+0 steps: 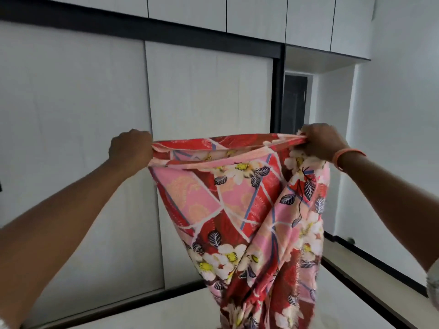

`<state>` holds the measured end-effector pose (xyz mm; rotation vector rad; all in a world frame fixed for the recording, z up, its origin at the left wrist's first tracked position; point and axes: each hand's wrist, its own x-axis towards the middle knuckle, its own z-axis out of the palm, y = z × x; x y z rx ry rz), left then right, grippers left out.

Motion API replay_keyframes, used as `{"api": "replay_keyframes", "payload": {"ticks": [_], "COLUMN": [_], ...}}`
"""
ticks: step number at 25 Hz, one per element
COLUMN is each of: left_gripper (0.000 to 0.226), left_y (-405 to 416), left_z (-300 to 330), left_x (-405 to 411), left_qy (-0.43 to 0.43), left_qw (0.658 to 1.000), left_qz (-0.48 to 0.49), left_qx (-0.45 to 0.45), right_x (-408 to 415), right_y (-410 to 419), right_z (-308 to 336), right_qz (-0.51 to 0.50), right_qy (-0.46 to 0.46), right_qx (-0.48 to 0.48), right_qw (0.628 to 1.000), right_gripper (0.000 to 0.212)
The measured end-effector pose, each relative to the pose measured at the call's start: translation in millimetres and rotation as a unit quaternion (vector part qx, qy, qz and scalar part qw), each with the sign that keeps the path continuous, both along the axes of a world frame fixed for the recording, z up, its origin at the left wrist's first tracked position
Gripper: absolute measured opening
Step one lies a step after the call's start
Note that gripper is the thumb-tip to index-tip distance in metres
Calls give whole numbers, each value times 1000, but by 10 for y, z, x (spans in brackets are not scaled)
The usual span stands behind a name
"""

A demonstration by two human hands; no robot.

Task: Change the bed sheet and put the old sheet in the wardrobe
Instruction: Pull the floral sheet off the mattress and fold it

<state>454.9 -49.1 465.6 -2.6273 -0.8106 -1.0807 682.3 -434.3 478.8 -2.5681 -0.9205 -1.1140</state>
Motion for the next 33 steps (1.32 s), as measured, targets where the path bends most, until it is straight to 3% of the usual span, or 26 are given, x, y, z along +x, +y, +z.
{"api": "replay_keyframes", "payload": {"ticks": [3,5,7,10,12,14,16,18,19,20,21,22,23,25,27,29,30,32,33], "left_gripper": [11,9,11,30,29,29,42,27,15,10,18,26,31,30,20,9,14,16,11], "left_y": [71,133,164,111,59,78,74,80,59,8,-29,-26,4,77,144,187,207,186,183], "left_z": [438,709,992,1503,1820,2073,2229,2410,2455,2469,2426,2366,2318,2279,2314,2381,2436,2475,2489], "left_x": [-41,-116,-160,-328,-549,-751,-838,-867,-856,-869,-877,-858,-869,-871,-960,-1075,-1119,-1147,-1153], "left_qy": [-100,-200,-283,-337,-372,-345,-334,-397,-414,-388,-337,-292,-263,-266,-330,-380,-393,-374,-358], "left_qw": [983,937,878,802,753,814,856,804,819,861,907,930,941,939,922,908,908,922,930], "left_qz": [-4,-29,-100,-202,-249,-237,-200,-275,-257,-233,-203,-196,-199,-210,-203,-173,-141,-84,-56], "left_qx": [-153,-286,-373,-450,-482,-403,-339,-347,-303,-235,-154,-104,-78,-49,-17,24,32,49,63], "right_x": [-7,-18,-57,-137,-224,-284,-294,-351,-371,-386,-438,-460,-483,-465,-455,-468,-485,-455,-450], "right_y": [191,272,333,376,380,352,286,235,220,217,220,219,213,201,210,278,333,403,443], "right_z": [464,719,927,1246,1523,1802,1979,2035,2050,2066,2076,2098,2128,2166,2191,2203,2198,2183,2172], "right_qz": [14,14,-46,-154,-128,-3,147,245,283,326,369,399,424,451,420,359,319,176,87], "right_qy": [109,119,51,-125,-165,-77,120,305,369,409,435,454,476,510,499,417,340,73,-78], "right_qx": [46,56,46,2,-4,51,138,185,207,229,244,262,278,283,280,290,284,220,156], "right_qw": [993,991,997,980,978,996,972,901,861,821,784,752,719,676,704,783,838,957,981], "right_gripper": [30,30,25,17,16,13,19,20,22,22,20,18,18,43,47,24,14,11,6]}}
